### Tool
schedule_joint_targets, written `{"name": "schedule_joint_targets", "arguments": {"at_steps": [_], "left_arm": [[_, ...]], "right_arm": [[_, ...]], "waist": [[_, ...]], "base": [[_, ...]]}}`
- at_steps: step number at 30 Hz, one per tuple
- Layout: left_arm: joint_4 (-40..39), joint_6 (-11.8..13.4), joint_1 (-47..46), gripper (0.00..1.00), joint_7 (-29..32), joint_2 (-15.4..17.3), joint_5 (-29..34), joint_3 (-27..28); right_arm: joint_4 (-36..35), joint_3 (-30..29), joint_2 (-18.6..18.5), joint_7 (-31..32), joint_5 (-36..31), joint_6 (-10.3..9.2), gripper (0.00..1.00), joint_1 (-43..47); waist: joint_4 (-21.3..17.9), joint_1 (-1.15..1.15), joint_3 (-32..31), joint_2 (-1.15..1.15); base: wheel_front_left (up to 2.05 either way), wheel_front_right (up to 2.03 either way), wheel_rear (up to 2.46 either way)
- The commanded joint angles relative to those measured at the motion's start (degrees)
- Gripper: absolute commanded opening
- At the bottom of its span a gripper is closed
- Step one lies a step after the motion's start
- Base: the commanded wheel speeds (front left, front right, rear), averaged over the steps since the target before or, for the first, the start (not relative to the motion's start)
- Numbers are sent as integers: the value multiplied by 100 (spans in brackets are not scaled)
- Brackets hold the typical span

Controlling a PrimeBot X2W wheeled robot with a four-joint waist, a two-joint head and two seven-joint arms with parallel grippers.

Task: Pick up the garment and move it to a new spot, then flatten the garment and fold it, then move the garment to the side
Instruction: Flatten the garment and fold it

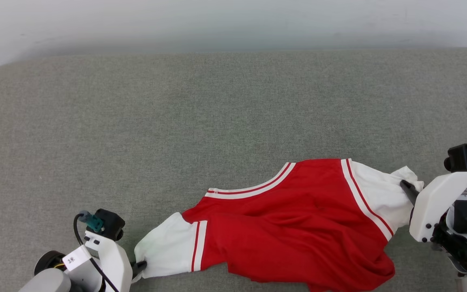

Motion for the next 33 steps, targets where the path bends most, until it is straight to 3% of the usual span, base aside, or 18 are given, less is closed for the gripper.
{"name": "schedule_joint_targets", "arguments": {"at_steps": [1, 11, 21, 26, 33], "left_arm": [[116, 86, -89, 0, -168, -102, 99, 12], [38, 515, -675, 0, -1160, -72, 647, 480], [485, 904, -2035, 0, -2207, -413, 973, 1102], [945, 938, -2971, 0, -2634, -540, 1186, 1271], [1669, 759, -4532, 0, -3030, -613, 1318, 1487]], "right_arm": [[10, 13, -39, -96, -54, -2, 0, -80], [330, 140, -221, -658, -228, -3, 0, -431], [1117, 196, -324, -1473, -508, -4, 0, -1577], [1541, 344, -435, -1828, -774, -4, 0, -2461], [1998, 451, -610, -2167, -1214, -6, 0, -4025]], "waist": [[16, 0, -69, 0], [93, 0, -397, 0], [199, 0, -356, 0], [190, 0, -134, 0], [150, 0, 466, 0]], "base": [[0, 0, 0], [0, 0, 0], [0, 0, 0], [0, 0, 0], [0, 0, 0]]}}
